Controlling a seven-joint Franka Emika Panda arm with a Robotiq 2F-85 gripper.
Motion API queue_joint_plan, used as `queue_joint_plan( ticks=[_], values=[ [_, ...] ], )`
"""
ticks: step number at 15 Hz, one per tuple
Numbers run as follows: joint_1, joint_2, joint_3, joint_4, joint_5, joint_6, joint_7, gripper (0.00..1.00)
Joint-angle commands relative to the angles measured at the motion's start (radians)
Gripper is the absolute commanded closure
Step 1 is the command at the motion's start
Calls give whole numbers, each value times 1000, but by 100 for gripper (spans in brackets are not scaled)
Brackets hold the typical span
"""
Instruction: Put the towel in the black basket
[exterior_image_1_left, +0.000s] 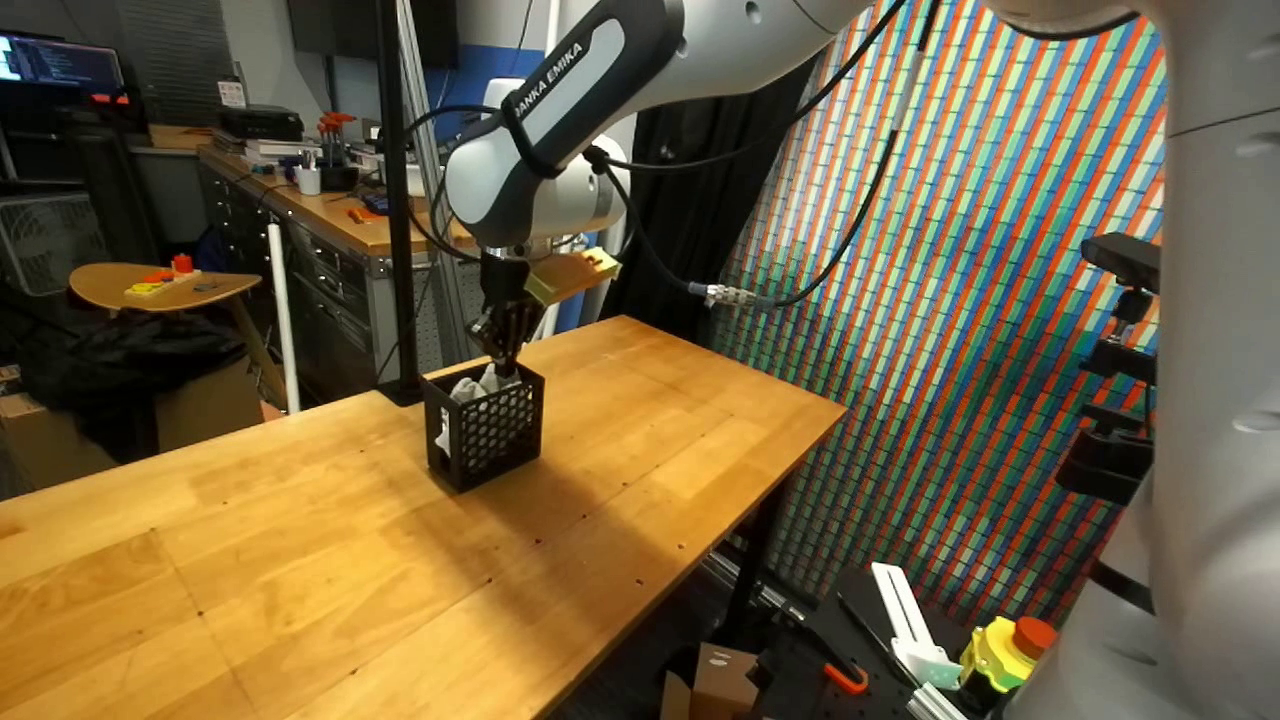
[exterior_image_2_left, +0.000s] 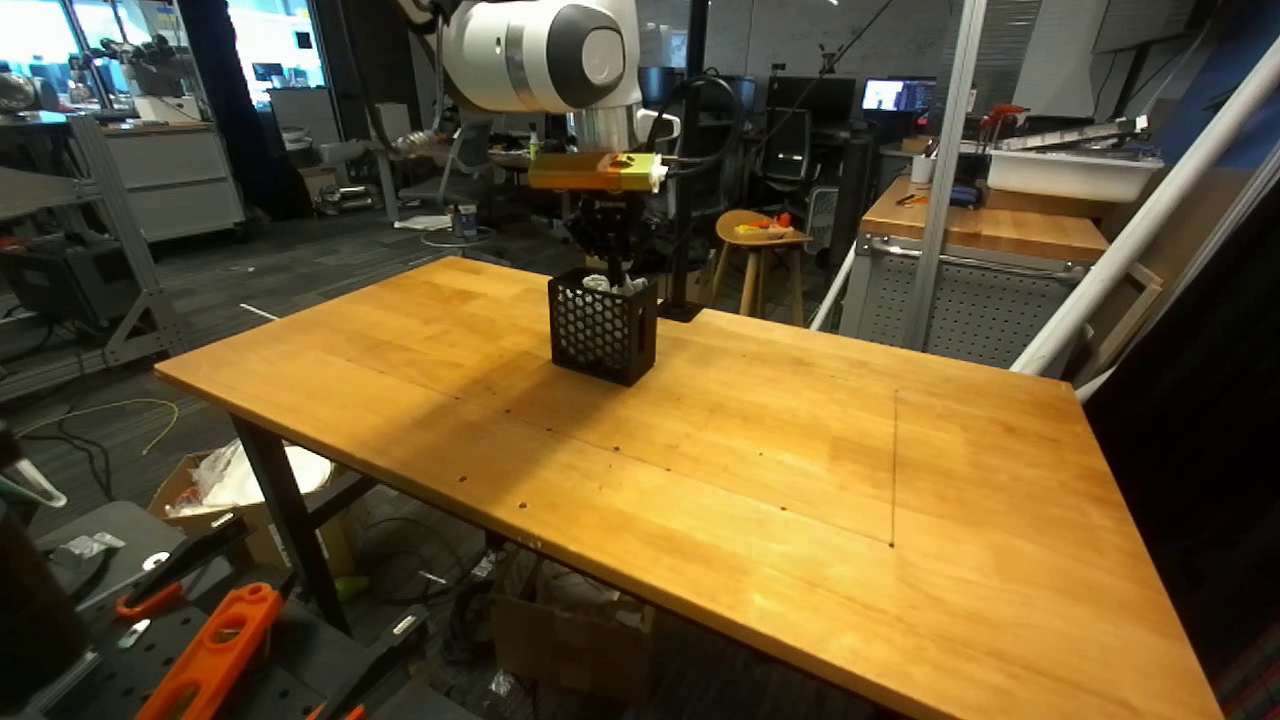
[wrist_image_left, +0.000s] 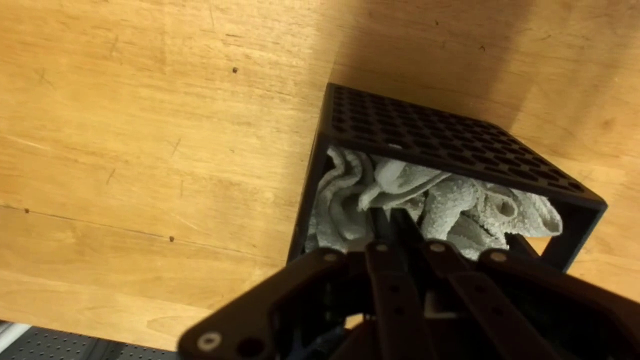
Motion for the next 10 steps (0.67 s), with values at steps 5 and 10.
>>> queue_joint_plan(
  ticks=[5, 10],
  values=[
    [2, 63, 30, 80, 11, -18, -37, 90],
    [4, 107, 58, 144, 25, -25, -52, 90]
  ],
)
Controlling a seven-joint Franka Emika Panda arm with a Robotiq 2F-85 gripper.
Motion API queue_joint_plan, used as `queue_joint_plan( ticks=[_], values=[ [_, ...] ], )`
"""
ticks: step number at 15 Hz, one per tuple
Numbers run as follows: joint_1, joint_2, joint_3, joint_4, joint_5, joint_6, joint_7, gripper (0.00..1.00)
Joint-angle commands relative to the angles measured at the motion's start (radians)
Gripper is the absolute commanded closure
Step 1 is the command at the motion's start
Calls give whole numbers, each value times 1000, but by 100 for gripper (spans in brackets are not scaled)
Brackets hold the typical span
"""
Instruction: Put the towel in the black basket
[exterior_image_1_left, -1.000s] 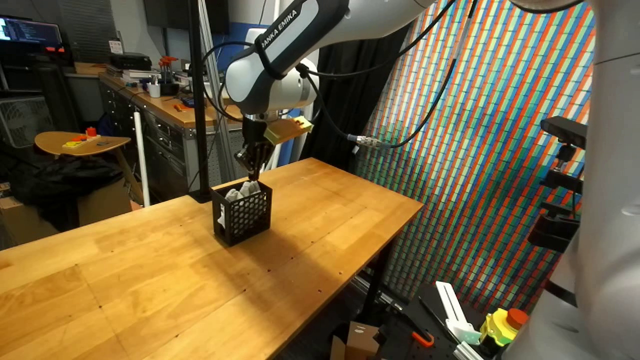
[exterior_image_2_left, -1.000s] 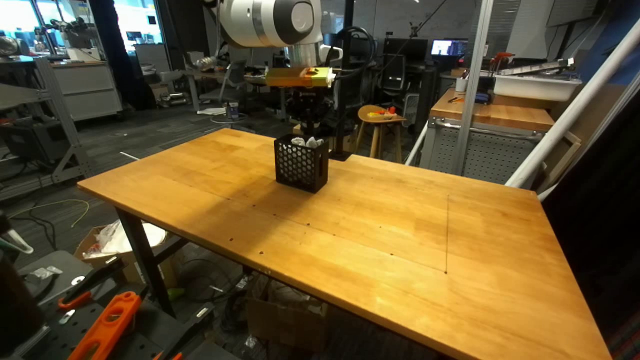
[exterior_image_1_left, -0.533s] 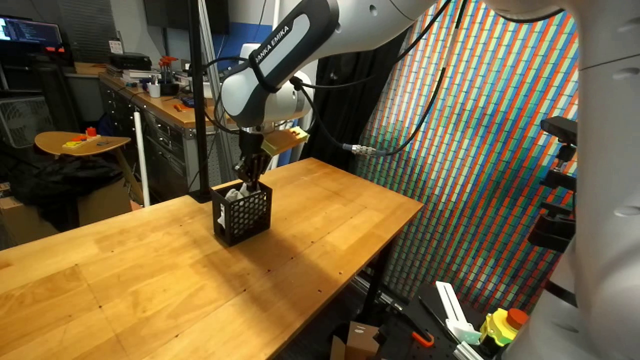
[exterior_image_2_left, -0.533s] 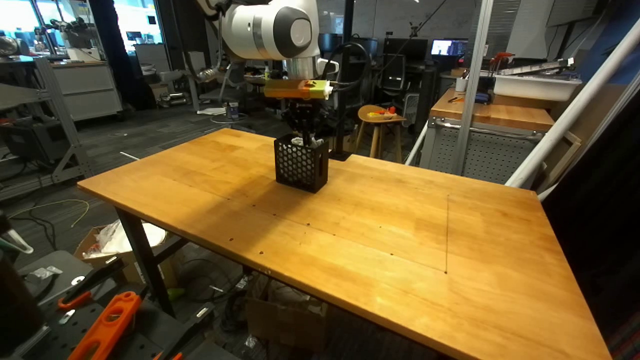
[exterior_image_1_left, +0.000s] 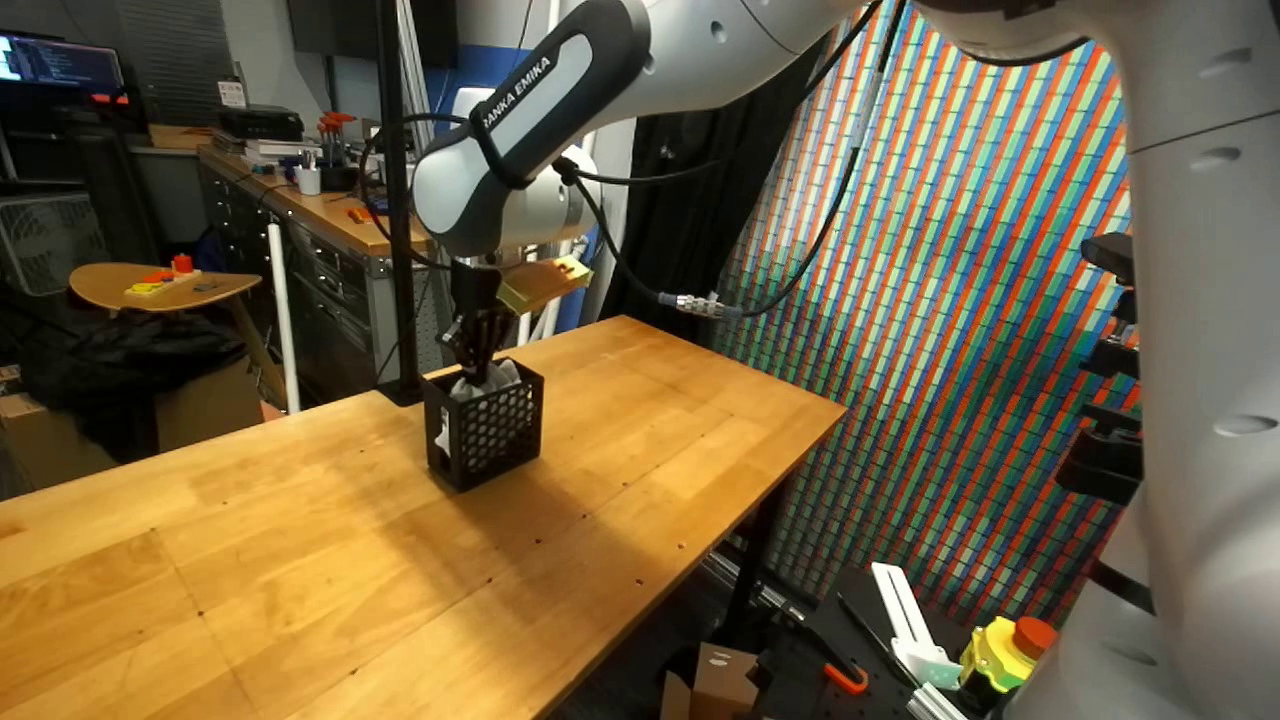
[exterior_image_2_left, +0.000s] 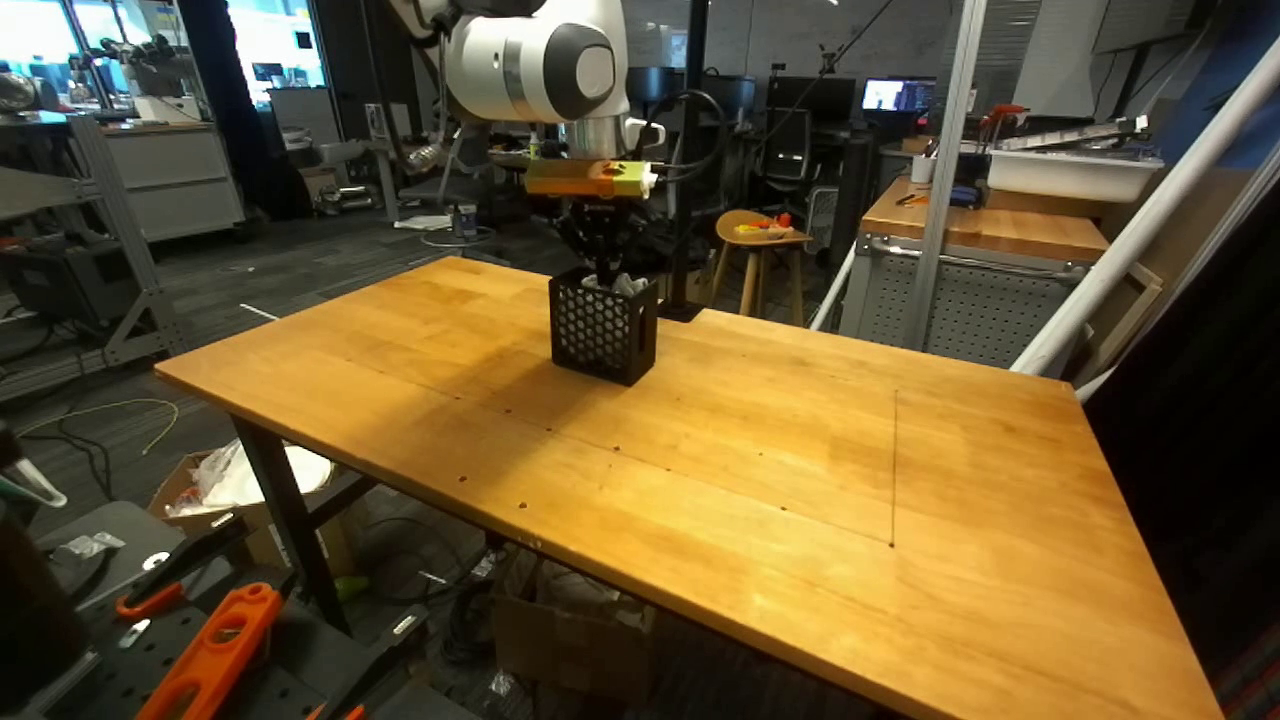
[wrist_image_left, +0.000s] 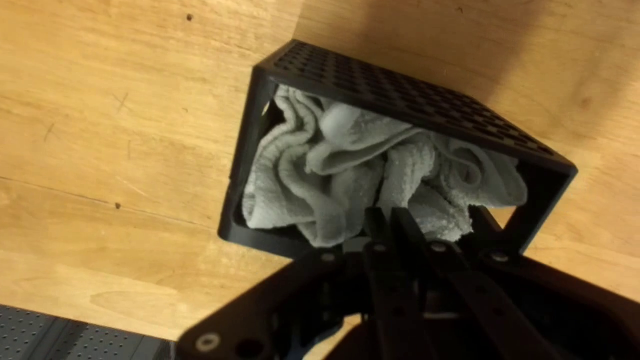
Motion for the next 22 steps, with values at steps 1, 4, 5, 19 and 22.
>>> queue_joint_plan(
  ticks=[1, 4, 5, 19, 22],
  values=[
    [0, 46, 17, 76, 26, -26, -31, 90],
    [-6, 63, 23, 88, 31, -32, -42, 91],
    [-8, 68, 23, 92, 32, -35, -46, 89],
    [-64, 117, 27, 77, 112, -60, -115, 90],
    [-63, 110, 18, 77, 110, -68, -102, 90]
  ],
)
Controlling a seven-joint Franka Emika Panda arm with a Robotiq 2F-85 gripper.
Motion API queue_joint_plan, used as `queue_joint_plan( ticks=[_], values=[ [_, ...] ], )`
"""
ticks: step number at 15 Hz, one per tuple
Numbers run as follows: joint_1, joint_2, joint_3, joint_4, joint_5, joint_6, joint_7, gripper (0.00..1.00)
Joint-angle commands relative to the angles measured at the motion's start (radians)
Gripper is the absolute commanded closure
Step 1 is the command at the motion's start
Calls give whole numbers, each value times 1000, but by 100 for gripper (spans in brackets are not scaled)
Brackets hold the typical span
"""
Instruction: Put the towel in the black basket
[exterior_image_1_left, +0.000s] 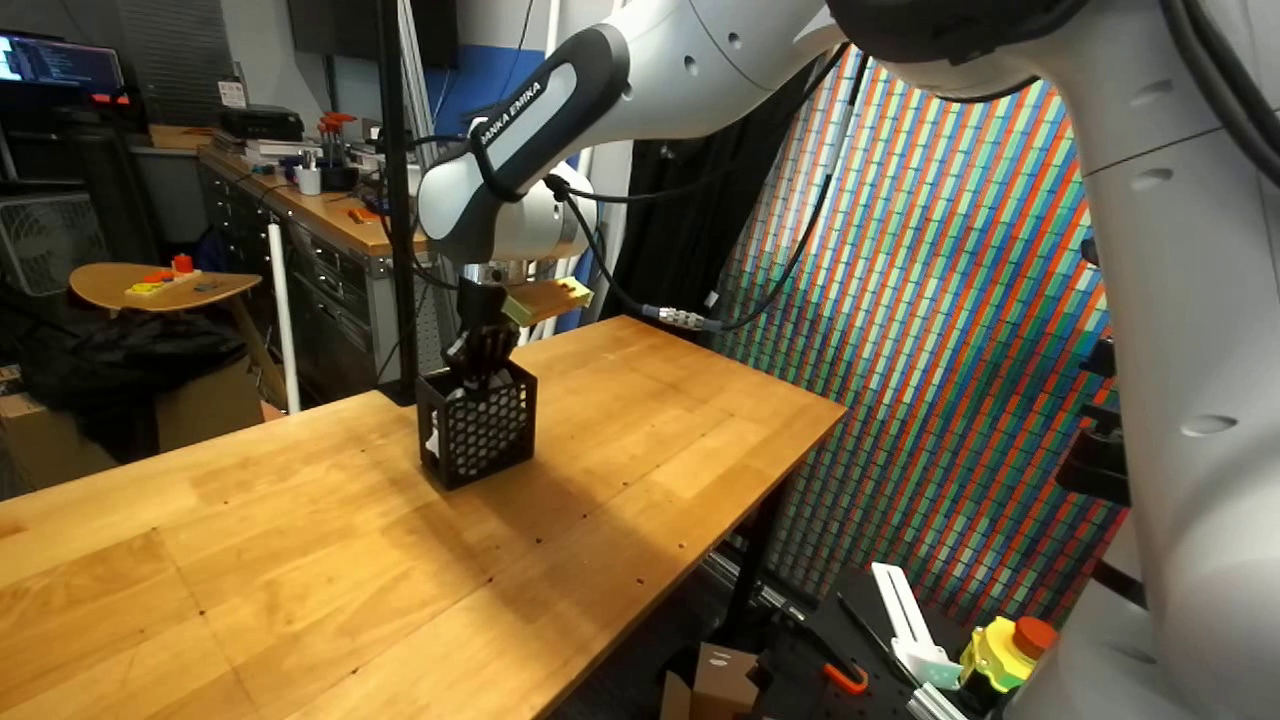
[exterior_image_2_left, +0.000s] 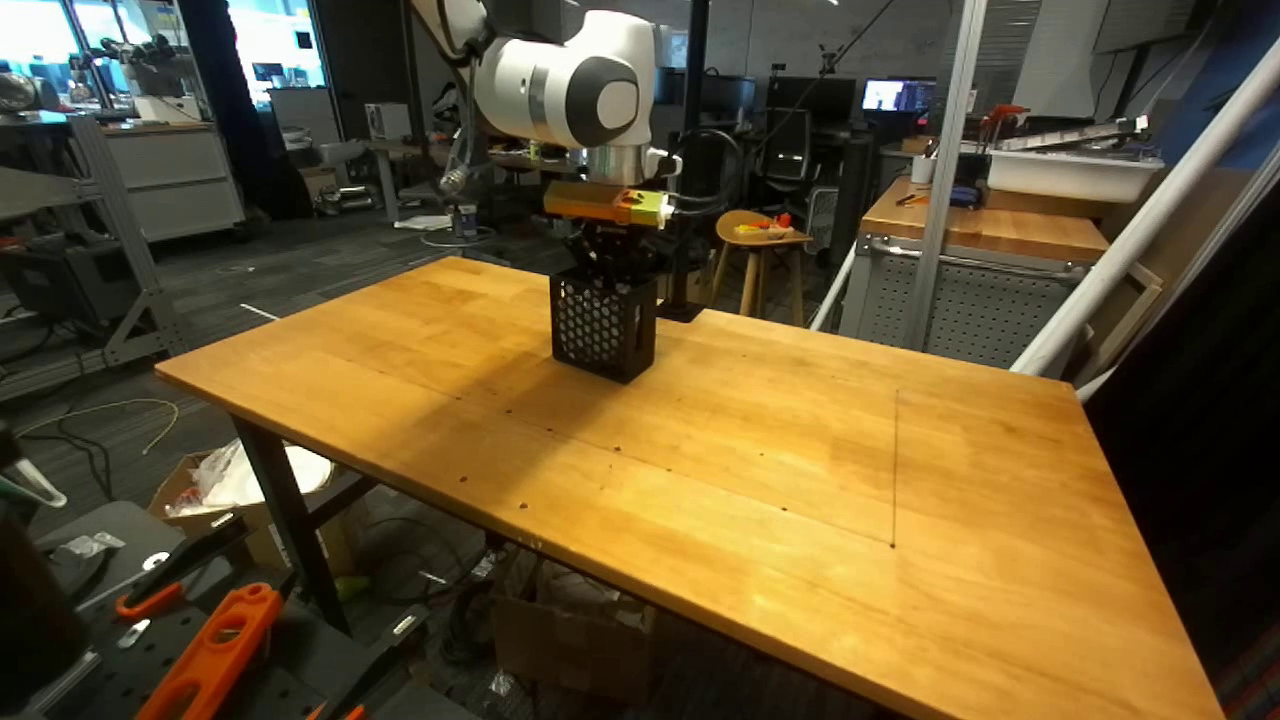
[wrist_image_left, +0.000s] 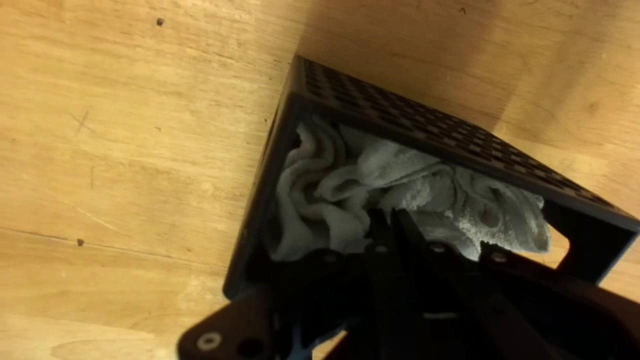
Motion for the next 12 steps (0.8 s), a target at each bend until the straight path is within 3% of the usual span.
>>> queue_joint_plan(
  ticks=[1, 5, 12],
  values=[
    [-4, 17, -16, 6, -6, -34, 7, 90],
    [43, -15, -68, 4, -64, -90, 140, 90],
    [76, -65, -92, 0, -125, -134, 231, 90]
  ],
)
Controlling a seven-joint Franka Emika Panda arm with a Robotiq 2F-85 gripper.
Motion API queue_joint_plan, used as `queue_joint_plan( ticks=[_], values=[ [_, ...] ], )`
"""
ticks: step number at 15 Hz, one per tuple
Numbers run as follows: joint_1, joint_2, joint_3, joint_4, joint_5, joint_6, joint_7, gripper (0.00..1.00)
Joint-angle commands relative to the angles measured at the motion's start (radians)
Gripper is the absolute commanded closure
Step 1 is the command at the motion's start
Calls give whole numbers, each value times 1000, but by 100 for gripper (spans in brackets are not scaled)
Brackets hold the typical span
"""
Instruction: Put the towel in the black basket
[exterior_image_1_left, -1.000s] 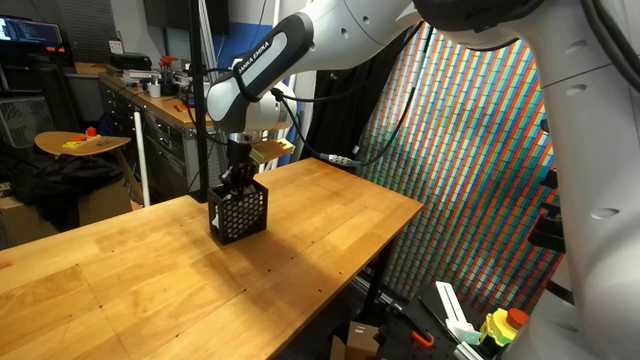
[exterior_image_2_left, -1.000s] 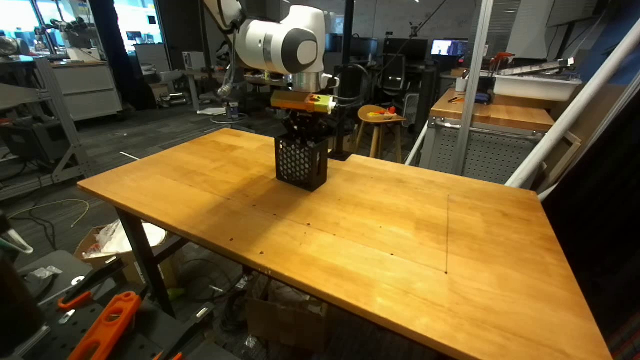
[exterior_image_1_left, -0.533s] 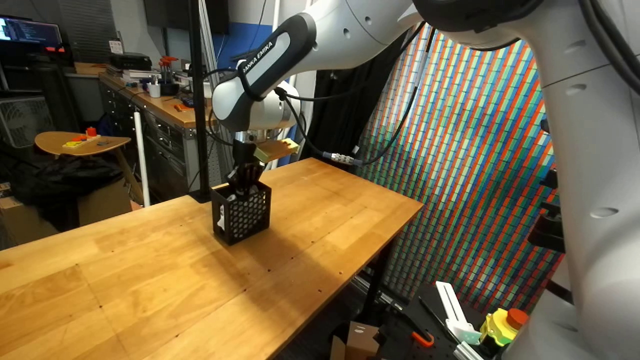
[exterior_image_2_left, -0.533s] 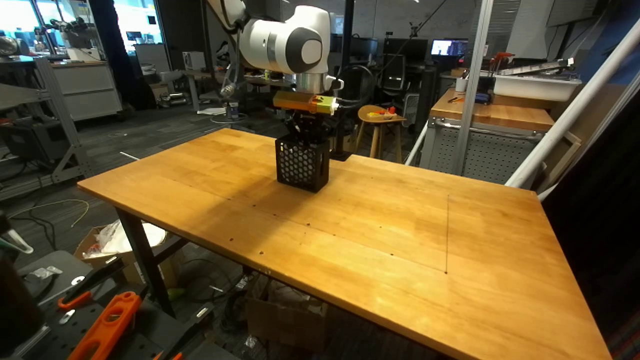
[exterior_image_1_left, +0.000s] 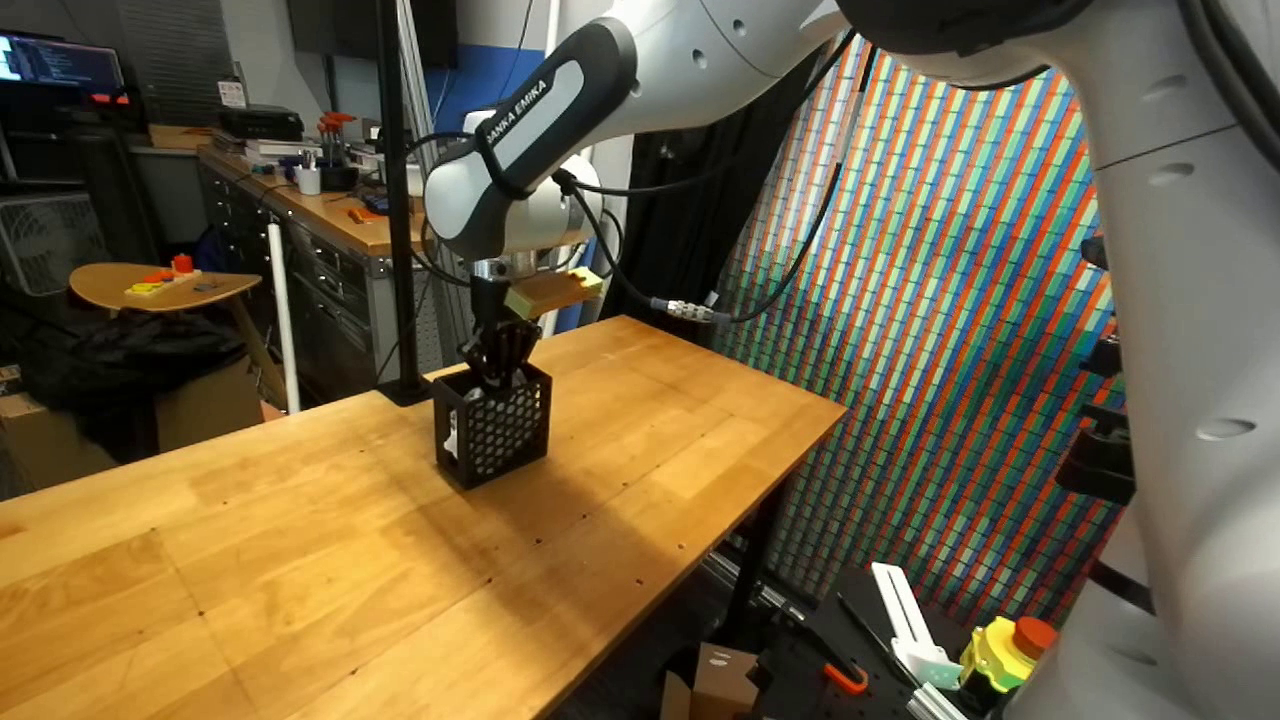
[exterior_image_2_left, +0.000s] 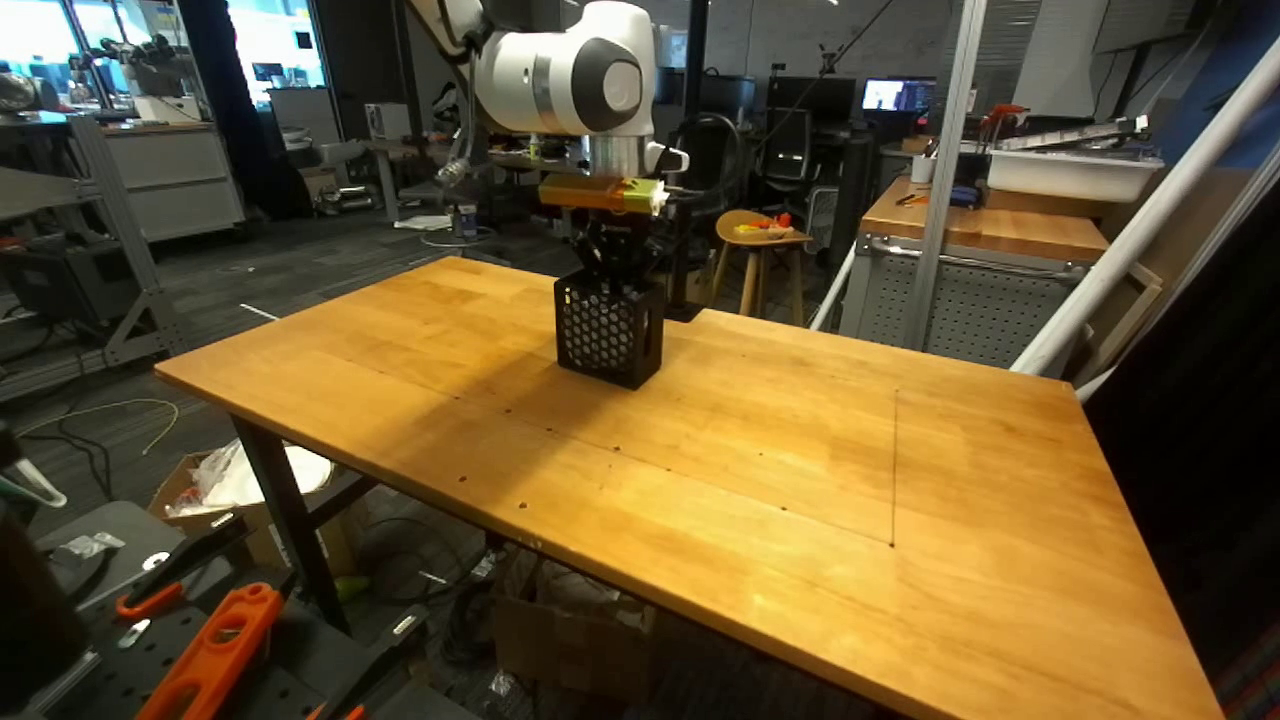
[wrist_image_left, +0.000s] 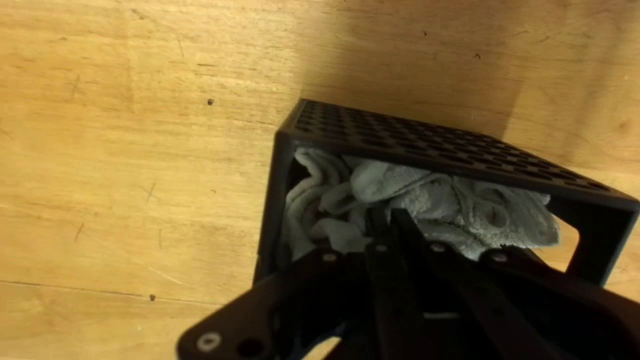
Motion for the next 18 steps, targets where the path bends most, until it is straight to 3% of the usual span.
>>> queue_joint_plan(
  ticks=[1, 8, 18],
  values=[
    [36, -46, -30, 1, -51, -49, 64, 89],
    [53, -77, -24, 22, -91, -26, 67, 90],
    [15, -33, -51, 44, -139, 3, 5, 90]
  ],
)
